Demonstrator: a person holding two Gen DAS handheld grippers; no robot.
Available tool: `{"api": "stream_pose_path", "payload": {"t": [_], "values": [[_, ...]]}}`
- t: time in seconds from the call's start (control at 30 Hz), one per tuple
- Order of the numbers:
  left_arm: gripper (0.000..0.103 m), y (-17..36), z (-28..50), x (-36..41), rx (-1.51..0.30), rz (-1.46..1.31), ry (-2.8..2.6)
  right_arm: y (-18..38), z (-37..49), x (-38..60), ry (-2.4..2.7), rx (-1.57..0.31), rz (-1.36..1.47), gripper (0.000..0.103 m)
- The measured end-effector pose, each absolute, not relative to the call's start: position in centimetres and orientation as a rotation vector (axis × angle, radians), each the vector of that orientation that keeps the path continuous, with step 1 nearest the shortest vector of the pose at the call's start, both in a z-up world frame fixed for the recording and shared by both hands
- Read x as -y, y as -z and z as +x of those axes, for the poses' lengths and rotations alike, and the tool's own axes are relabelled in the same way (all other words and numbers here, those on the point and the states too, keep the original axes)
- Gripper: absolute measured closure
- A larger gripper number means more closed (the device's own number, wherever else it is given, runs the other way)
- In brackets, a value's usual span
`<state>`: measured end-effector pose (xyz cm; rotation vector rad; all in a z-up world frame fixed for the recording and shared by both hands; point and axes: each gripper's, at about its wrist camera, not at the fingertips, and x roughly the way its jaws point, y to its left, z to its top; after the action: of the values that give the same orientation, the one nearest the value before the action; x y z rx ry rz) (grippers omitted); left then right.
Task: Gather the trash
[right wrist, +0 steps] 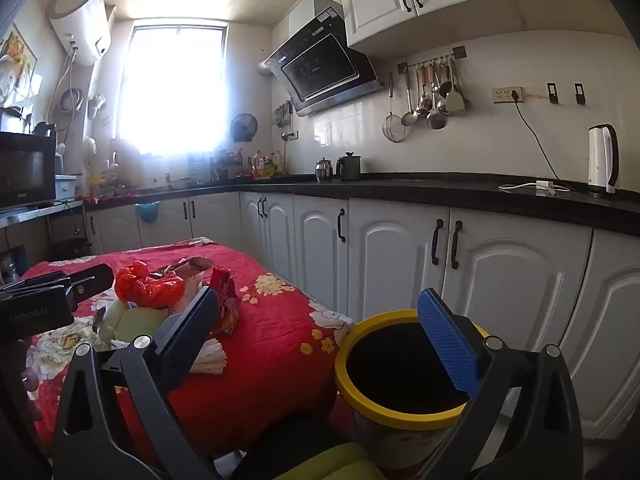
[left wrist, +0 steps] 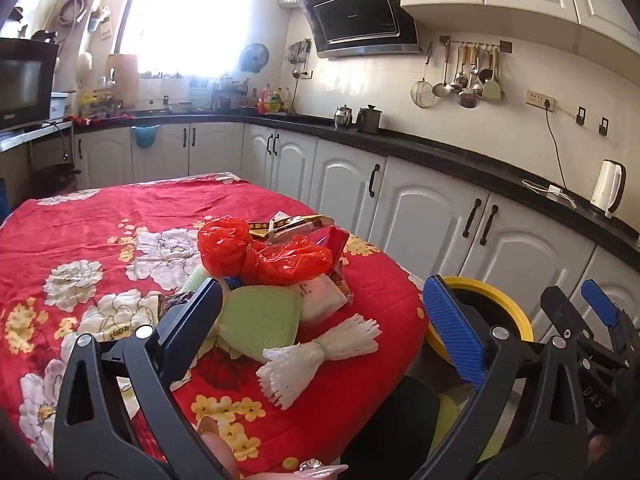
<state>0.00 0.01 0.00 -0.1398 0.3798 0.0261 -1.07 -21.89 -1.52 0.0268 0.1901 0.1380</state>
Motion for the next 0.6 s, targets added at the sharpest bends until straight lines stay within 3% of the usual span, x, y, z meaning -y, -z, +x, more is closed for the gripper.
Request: {"api": "stream_pose_path", "payload": {"t": [0.6], "values": [[0.011, 0.05, -0.04, 0.15, -0.382, -0.144, -0.02, 1.41, -0.81, 21.46, -0.135, -0.196, 0.011, 0.006]]}}
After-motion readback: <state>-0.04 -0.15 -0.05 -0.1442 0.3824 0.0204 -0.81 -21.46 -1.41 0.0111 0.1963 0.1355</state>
